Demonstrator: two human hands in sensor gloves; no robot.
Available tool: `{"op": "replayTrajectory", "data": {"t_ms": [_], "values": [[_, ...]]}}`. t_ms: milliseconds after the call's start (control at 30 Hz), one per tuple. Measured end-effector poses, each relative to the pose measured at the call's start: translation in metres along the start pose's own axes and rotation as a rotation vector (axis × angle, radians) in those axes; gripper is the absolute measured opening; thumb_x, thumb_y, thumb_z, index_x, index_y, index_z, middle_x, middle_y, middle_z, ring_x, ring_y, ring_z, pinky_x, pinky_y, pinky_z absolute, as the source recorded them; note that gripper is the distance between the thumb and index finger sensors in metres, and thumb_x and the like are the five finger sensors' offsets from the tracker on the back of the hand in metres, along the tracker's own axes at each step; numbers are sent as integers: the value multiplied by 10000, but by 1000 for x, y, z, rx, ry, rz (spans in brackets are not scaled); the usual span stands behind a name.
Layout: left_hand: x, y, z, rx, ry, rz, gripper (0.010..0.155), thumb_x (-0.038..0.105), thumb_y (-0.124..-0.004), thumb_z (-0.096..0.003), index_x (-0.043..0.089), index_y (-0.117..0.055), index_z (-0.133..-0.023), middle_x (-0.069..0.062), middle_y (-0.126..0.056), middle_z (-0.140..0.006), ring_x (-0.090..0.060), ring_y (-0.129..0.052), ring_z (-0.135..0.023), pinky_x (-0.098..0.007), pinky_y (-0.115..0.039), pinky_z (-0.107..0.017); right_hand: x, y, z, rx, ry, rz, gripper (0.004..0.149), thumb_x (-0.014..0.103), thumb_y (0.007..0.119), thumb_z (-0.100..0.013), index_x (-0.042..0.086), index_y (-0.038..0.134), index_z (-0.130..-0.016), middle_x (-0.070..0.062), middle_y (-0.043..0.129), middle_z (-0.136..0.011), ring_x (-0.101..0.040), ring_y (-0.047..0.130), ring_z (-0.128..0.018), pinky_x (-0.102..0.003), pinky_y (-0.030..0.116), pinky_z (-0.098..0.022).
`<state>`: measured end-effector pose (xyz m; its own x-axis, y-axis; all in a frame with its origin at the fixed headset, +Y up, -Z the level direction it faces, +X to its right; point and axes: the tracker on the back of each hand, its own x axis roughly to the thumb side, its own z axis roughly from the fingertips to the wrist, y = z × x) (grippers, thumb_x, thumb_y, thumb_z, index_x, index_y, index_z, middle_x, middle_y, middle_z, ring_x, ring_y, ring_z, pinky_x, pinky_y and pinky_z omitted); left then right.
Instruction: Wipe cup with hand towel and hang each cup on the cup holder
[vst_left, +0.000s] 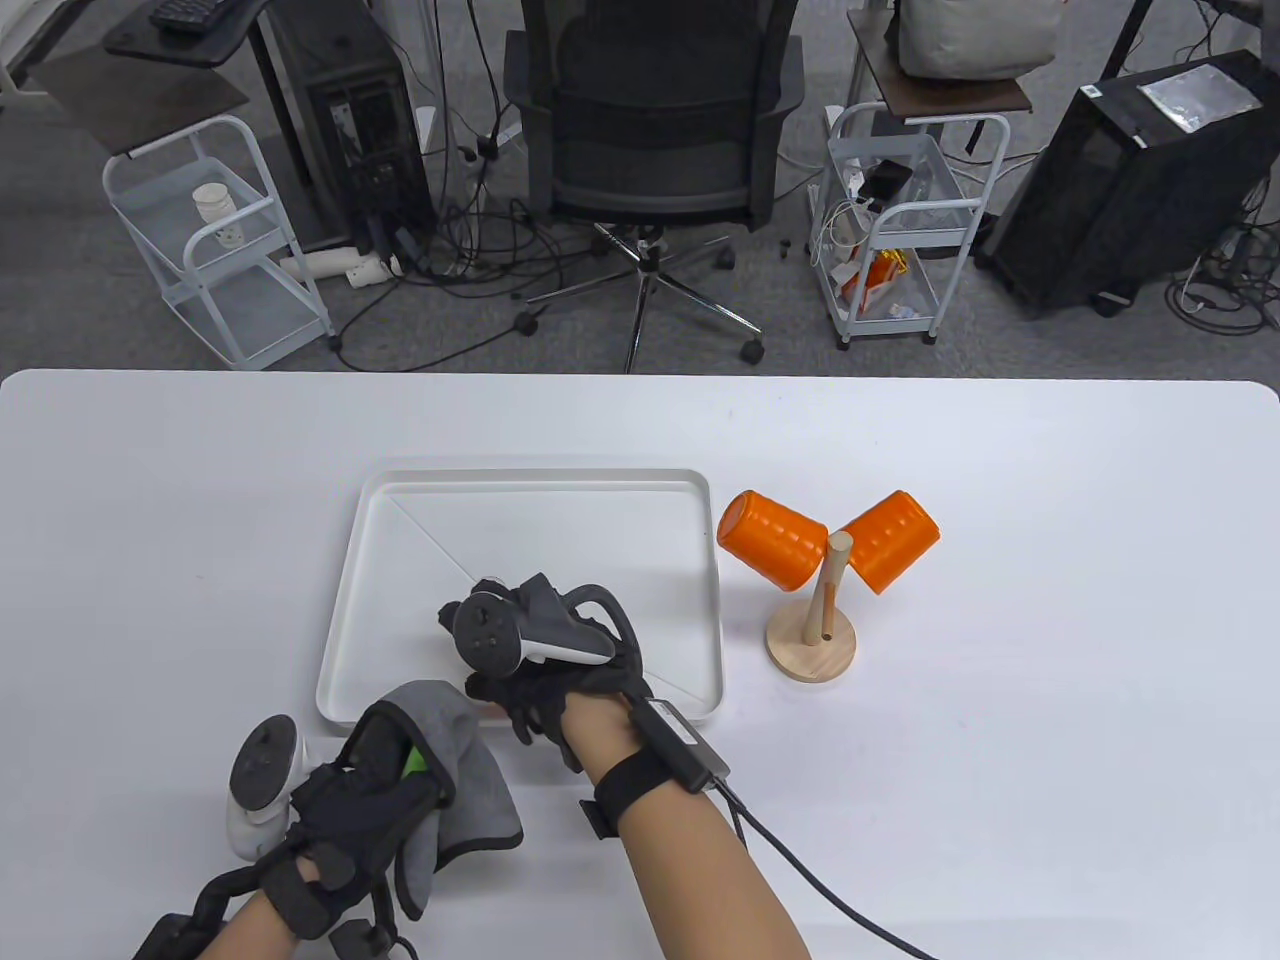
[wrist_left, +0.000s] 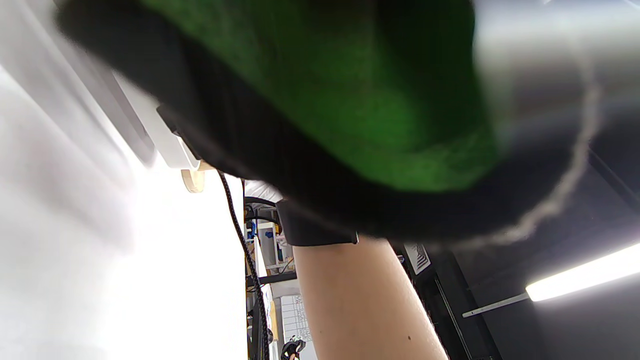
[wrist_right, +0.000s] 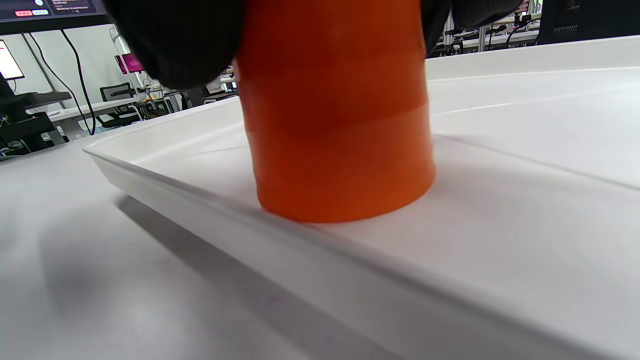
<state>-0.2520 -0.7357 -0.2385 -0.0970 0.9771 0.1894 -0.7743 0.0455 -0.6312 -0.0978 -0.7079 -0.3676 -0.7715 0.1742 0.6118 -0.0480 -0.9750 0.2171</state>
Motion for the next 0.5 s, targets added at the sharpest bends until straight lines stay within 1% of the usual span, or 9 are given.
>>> {"op": "replayTrajectory", "data": {"t_ms": [100,267,400,500], "values": [[0,0,0,3,-2,0,770,599,-661,-516,412,-112,-1024,-96,-170,-1143,-260,-919,-691,-535,-775,-559,0,0,2,-23,-5,-2,726,453,746,-446,281,398,-1060,-131,431,-1158,-470,595,-994,-626,502,-747],[1,1,0,4,-6,-2,768,599,-661,-516,417,-113,-1024,-92,-173,-1146,-260,-918,-693,-535,-773,-561,-4,-4,12,-95,-3,-42,725,465,742,-440,257,409,-1050,-138,482,-1134,-474,650,-971,-620,549,-728],[2,2,1,8,-14,-7,767,599,-661,-516,419,-117,-1025,-76,-179,-1149,-259,-918,-692,-535,-773,-560,-8,-11,26,-187,0,-80,732,487,737,-436,231,419,-1043,-150,534,-1112,-476,711,-945,-611,604,-705],[2,2,1,10,-18,-9,767,599,-662,-516,420,-117,-1025,-75,-179,-1150,-260,-918,-693,-535,-773,-561,-13,-17,40,-263,9,-144,741,499,731,-435,206,420,-1040,-169,564,-1094,-485,752,-919,-611,639,-684]]}}
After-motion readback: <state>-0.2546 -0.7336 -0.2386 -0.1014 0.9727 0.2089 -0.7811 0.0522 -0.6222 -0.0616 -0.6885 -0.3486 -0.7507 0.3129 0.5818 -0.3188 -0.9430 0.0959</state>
